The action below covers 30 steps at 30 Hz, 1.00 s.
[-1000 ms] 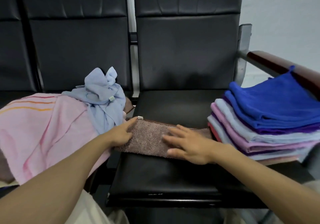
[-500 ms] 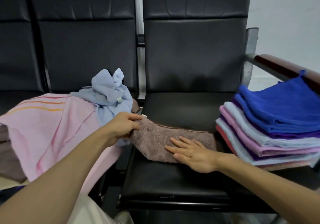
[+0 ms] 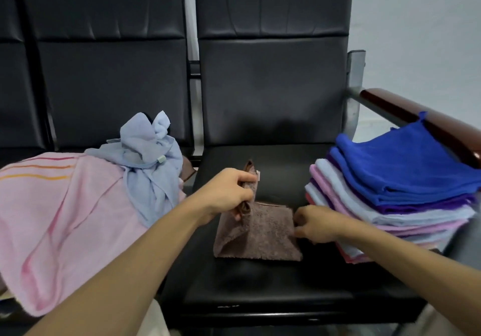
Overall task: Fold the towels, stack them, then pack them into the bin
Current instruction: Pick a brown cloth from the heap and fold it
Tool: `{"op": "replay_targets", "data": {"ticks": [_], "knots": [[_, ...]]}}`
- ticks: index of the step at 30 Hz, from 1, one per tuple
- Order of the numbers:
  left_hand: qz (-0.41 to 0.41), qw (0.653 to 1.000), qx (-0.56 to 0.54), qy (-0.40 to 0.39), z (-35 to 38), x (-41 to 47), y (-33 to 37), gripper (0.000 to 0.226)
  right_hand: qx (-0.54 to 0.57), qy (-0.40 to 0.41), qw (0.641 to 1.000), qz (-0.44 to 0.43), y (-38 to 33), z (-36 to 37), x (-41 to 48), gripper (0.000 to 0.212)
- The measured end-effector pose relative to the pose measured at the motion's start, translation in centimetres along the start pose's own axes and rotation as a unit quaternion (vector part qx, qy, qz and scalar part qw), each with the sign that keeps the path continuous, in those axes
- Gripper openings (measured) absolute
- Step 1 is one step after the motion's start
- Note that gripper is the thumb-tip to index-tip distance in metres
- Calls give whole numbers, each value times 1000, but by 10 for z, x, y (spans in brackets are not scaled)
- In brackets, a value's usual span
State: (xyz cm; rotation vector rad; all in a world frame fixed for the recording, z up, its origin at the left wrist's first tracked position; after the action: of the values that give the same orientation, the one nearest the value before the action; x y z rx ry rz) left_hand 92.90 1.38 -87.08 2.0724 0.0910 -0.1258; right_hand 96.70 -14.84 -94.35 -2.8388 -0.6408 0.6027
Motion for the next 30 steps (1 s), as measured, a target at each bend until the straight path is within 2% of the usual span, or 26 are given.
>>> {"op": "replay_targets", "data": {"ticks": [3, 6, 10, 12, 15, 16, 17, 19, 20, 22, 24, 27, 30], "knots": [[-2, 999, 31, -21, 25, 6, -2, 50, 126, 10, 992, 14, 3, 9, 14, 10], [-22, 999, 35, -29, 45, 16, -11, 55, 223, 20, 974, 35, 10, 15, 20, 7], [-91, 989, -47, -103, 85, 17, -27, 63, 338, 25, 939, 51, 11, 20, 15, 13], [-93, 985, -47, -139, 97, 13, -28, 64, 407, 22, 911, 60, 11, 22, 12, 21], [-70, 991, -49, -106, 78, 20, -31, 55, 490, 21, 867, 92, 17, 24, 8, 23], [-49, 997, -11, -64, 63, 24, -31, 47, 504, 21, 858, 100, 19, 26, 8, 20], [-25, 997, 72, -17, 44, 27, -31, 39, 513, 19, 852, 106, 20, 29, 8, 19], [-11, 956, 290, 46, 15, 28, -37, 31, 529, 21, 840, 116, 21, 33, 10, 25], [-30, 932, 358, 49, 6, 25, -44, 30, 534, 24, 837, 119, 21, 34, 11, 28], [-108, 912, 396, 9, -2, 17, -64, 34, 531, 33, 838, 119, 20, 34, 13, 26], [-173, 915, 360, -52, 3, 8, -79, 30, 510, 47, 850, 122, 21, 31, 13, 21], [-178, 936, 297, -56, 8, 7, -84, 22, 434, 68, 890, 124, 21, 27, 11, 25], [-165, 965, 202, -16, 5, 6, -79, 16, 361, 107, 924, 67, 4, 13, 6, 20]]}}
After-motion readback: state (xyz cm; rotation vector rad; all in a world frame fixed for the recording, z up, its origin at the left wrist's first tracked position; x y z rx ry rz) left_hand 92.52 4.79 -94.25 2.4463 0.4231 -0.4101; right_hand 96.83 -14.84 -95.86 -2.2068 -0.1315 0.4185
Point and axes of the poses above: each hand's wrist, its own x-axis towards the middle knuckle, its own z-axis out of the palm, y = z × x, the point moved 9 cm from there along x, towards the middle knuckle, and after that the axes turned 1 degree about -z, right-handed, at the moved point
